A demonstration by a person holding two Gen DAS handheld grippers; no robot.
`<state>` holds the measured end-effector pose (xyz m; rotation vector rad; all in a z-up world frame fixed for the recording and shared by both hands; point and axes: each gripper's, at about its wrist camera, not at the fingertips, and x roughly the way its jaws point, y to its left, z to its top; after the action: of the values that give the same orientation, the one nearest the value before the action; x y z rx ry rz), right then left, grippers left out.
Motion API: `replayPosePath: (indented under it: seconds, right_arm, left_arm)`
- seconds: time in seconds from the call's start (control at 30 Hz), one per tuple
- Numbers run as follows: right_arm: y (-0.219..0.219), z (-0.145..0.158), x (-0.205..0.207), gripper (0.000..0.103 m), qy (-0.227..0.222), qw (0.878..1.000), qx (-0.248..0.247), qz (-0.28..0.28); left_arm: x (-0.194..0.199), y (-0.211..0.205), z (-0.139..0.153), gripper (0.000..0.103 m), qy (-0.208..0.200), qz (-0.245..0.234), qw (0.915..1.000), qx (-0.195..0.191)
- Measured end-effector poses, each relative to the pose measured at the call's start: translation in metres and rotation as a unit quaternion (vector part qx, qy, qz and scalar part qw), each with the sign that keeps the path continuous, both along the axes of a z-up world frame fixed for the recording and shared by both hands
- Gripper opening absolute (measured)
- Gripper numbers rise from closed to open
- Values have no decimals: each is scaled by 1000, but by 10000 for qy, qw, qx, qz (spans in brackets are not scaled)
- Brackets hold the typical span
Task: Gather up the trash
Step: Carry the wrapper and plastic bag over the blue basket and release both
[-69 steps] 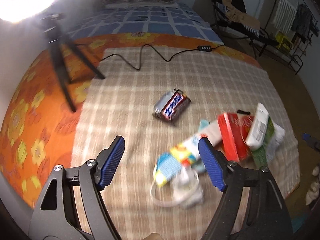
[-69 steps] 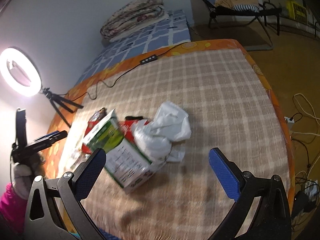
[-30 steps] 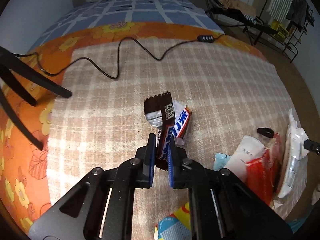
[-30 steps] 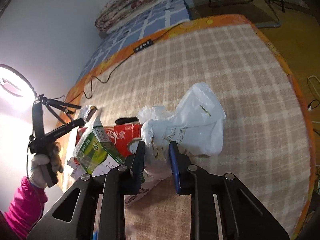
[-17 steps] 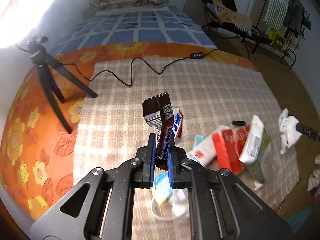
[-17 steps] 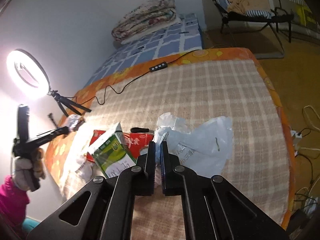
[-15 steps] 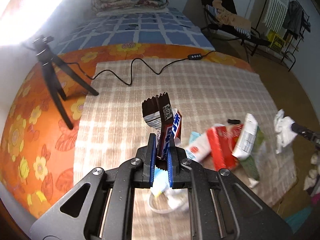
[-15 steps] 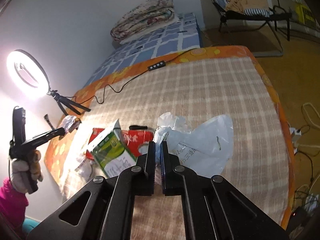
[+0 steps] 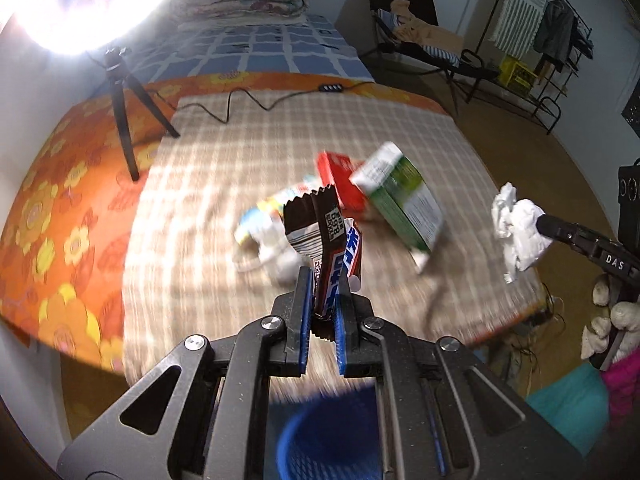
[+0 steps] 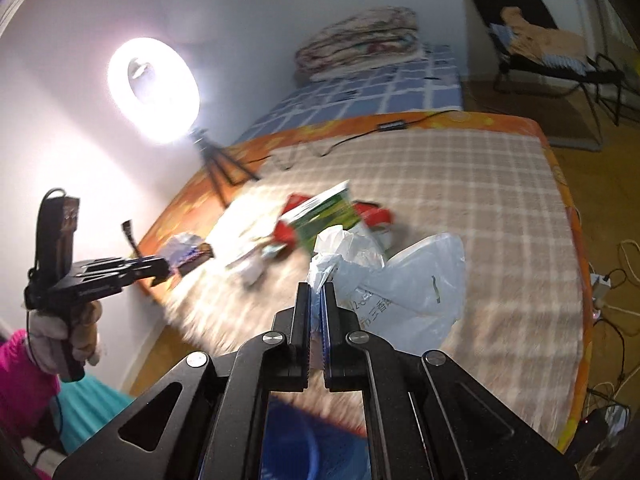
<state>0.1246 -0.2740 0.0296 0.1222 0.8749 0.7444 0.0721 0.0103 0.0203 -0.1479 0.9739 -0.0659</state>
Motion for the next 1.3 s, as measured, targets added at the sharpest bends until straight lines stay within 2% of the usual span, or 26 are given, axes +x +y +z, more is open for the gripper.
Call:
replayPosePath:
  seconds: [0.2,0.43,0.67,0.97,1.13,1.3]
  right_arm:
    - [14,2,-49,3,-53,9994,18,330]
    - [38,-20,-91,3,131,9975,-193,670]
    - [58,-58,-113,3,311,9928,-631,969]
    - [69,-105,-136,3,567,9851,-1004,1275]
    - [77,-122,-145,4,719,9807,-1122,1431]
    - [81,-132,-150,4,816,9771,-1247,1521]
  left_arm:
    - [-48,-20,-2,8,24,-101,9999,-32]
    - [-83,-30,-37,8,265,-334,9989,-202]
    - [-101,-34,-90,8,647,-426,9967,-254]
    - [-121,-44,-143,8,1069,-594,9922,-226]
    - [-128,-48,-162,8,1279,-746,9889,-138]
    - [-131,-51,-169,8,1313,-806,9881,-32]
